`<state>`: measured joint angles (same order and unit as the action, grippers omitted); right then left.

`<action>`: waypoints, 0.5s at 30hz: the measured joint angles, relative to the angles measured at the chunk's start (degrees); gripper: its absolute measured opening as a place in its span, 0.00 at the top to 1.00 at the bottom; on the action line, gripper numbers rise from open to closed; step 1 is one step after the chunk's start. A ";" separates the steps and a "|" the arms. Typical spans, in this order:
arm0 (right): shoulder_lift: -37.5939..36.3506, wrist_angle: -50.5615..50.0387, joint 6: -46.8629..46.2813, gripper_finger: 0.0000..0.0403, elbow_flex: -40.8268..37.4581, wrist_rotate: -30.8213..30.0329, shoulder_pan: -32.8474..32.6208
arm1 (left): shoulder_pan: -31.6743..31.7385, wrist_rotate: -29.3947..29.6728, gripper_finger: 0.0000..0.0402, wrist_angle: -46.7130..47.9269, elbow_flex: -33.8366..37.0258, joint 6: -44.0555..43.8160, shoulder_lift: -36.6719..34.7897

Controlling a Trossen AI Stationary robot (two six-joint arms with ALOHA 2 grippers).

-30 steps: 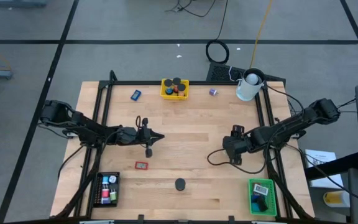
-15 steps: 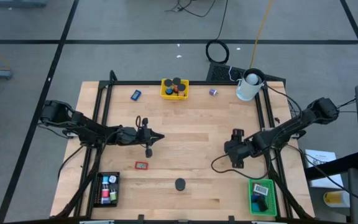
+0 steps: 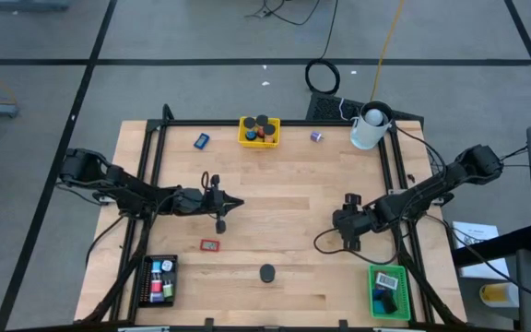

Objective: Pick & Place Office items
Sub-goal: Put the green charger adapter into the black bin

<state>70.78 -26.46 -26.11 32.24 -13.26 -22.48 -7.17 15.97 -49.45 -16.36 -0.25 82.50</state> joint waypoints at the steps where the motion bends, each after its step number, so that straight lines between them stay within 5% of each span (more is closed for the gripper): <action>1: 0.00 -0.10 -0.21 0.47 -0.01 0.00 0.00 | 0.01 0.00 0.92 0.00 0.00 0.00 0.00; 15: -0.02 1.74 -1.22 0.67 -0.07 -0.17 0.00 | 0.09 -1.86 0.92 1.99 0.00 -4.50 0.00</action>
<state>70.76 -24.71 -27.33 32.17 -13.42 -22.48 -7.07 14.10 -47.46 -16.36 -4.76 82.50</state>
